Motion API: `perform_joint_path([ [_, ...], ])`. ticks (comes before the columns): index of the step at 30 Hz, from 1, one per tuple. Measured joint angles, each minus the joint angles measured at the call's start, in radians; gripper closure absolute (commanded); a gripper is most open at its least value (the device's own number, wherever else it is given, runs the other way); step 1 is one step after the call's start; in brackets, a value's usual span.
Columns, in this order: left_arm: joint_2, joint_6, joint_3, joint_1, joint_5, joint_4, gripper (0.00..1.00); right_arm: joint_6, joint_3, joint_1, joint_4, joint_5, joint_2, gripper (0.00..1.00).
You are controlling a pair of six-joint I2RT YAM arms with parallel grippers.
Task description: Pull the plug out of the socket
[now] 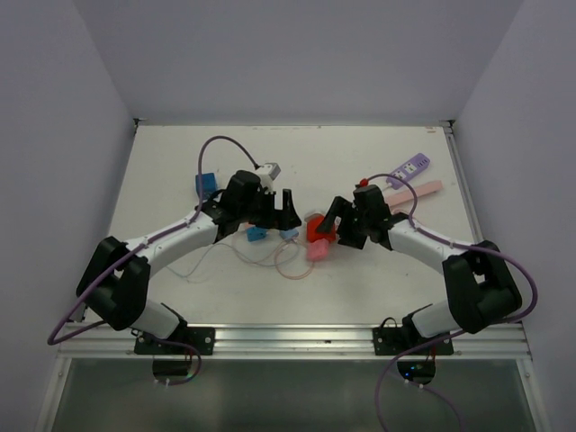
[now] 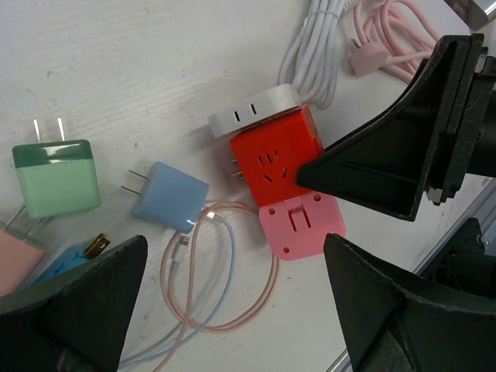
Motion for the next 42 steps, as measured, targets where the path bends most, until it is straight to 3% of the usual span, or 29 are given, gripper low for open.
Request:
perform_joint_path([
  [8, 0.012, 0.003, 0.002, -0.05, -0.024, 0.0, 0.0, -0.058, 0.03, -0.018, -0.081, 0.027, -0.019, 0.16],
  [18, 0.039, 0.005, 0.019, -0.103, -0.054, -0.005, 0.01, -0.117, 0.045, -0.075, -0.111, 0.005, -0.019, 0.35],
  [23, 0.039, 0.006, 0.023, -0.114, -0.078, -0.008, 0.0, -0.169, 0.079, -0.111, -0.158, -0.015, -0.019, 0.39],
  [27, 0.039, 0.008, 0.023, -0.115, -0.096, -0.014, 0.0, -0.187, 0.102, -0.126, -0.161, -0.017, -0.019, 0.59],
  [36, 0.039, 0.009, 0.023, -0.115, -0.106, -0.023, 0.01, -0.116, 0.089, -0.111, -0.102, -0.09, -0.011, 0.79],
  [42, 0.04, 0.009, 0.024, -0.115, -0.106, -0.03, 0.0, -0.043, 0.072, -0.068, -0.061, -0.13, 0.007, 0.77],
])
